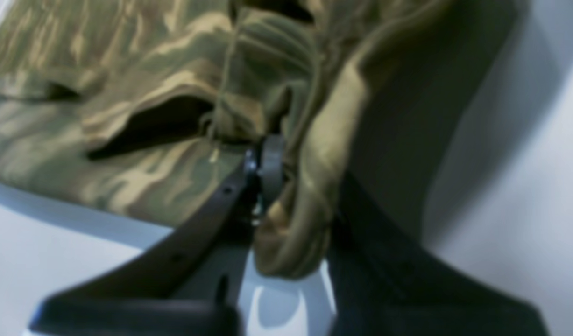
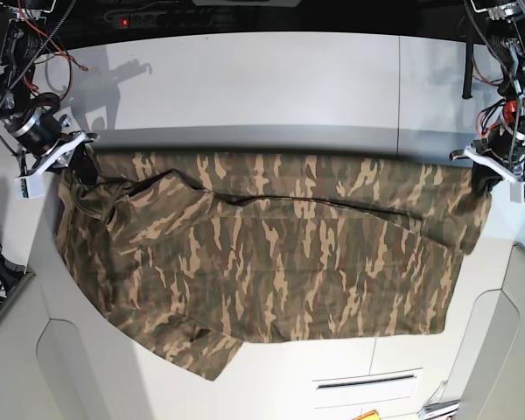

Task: Fold the T-shirt properly
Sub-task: 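Lift the hem with both grippers and fold it over toward the collar, then release the hem and open both grippers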

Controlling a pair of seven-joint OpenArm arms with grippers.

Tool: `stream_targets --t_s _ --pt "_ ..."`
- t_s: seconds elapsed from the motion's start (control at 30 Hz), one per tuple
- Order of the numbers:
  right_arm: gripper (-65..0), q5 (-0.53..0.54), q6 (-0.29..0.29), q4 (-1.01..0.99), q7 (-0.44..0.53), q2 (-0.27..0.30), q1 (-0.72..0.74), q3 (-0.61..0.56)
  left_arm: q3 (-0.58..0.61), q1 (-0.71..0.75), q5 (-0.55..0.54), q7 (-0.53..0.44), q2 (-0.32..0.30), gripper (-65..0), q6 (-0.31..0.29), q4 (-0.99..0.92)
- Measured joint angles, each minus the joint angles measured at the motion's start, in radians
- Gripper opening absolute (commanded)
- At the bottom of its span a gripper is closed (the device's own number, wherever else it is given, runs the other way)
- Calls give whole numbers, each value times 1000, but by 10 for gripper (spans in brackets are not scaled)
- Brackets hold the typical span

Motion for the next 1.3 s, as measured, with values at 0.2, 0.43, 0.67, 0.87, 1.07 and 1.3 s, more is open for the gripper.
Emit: stream_targets --t_s 0.2,0.43,0.67,0.87,1.07,1.3 --pt "-650 70 1 74 -4 16 -115 39 -23 157 5 0 29 -650 -7 127" --pt "-650 127 5 110 -46 31 -218 117 -23 293 14 7 76 -650 -13 253" --pt "-650 198 6 112 -165 31 -246 190 -23 370 27 19 98 -650 -14 326" --pt "-650 219 6 112 -218 31 -246 209 -23 431 27 31 98 -650 -14 335" --pt "-650 219 6 112 -206 31 -246 210 -23 445 27 33 98 -650 -14 334" --pt "-325 211 2 112 -199 31 -246 217 -24 445 42 73 97 -375 -21 308"
